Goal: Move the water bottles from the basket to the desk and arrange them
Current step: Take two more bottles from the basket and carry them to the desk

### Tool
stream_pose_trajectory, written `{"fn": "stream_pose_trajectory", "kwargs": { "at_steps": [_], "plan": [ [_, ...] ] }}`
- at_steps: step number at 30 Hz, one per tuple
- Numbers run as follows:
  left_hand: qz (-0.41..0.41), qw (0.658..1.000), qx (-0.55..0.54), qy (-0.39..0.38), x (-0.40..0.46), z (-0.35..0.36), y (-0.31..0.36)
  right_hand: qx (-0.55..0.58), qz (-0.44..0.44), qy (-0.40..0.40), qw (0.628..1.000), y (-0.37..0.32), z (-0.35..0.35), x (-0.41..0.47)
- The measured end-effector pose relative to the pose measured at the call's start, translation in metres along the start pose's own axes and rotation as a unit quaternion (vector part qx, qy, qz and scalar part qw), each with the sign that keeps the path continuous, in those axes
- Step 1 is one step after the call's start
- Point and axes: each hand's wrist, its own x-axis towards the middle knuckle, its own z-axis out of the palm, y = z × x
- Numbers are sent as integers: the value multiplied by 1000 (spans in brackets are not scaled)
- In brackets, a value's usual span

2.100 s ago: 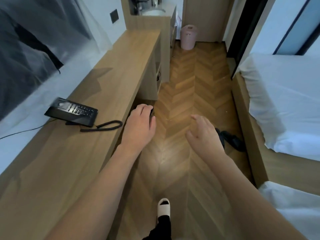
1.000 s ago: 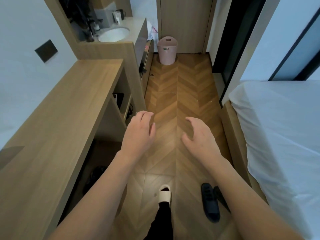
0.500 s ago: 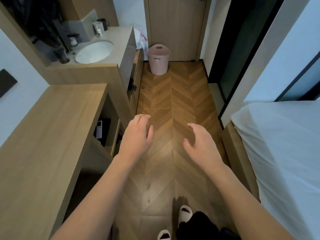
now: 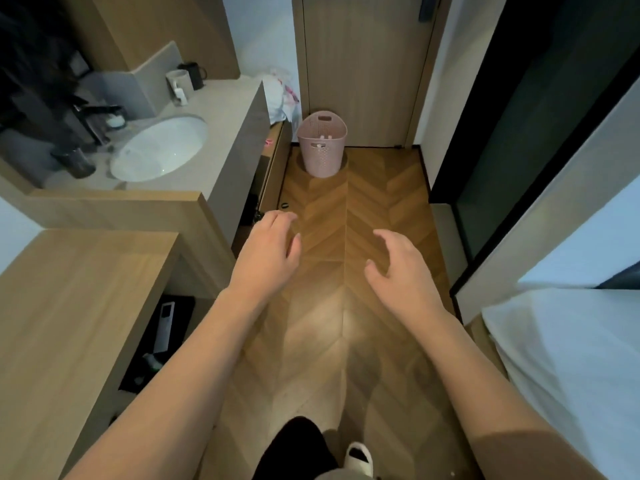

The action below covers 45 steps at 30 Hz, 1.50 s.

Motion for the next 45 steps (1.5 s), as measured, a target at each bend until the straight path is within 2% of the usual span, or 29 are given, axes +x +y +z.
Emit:
{"fn": "stream_pose_trajectory", "kwargs": {
  "at_steps": [5,13,19,23,29,35,45],
  "plan": [
    [1,1000,-7,-21,101,42,-27,3,5,-29,1000,16,12,110],
    [15,1000,-25,-12,315,86,-82,-2,21,-3,1000,39,27,317],
    [30,998,-41,-22,454,117,-84,2,45,29,999,59,21,442],
    [40,997,-43,-54,538,158,-87,-5,76,16,997,96,22,532],
    [23,999,-20,-37,686,209,-89,13,49,8,999,148,7,687],
    [6,1000,-14,-15,822,233,-83,5,26,-7,1000,172,-16,831],
    [-23,999,-22,-21,1014,312,-123,-14,15,-50,999,222,7,1054]
  ]
}}
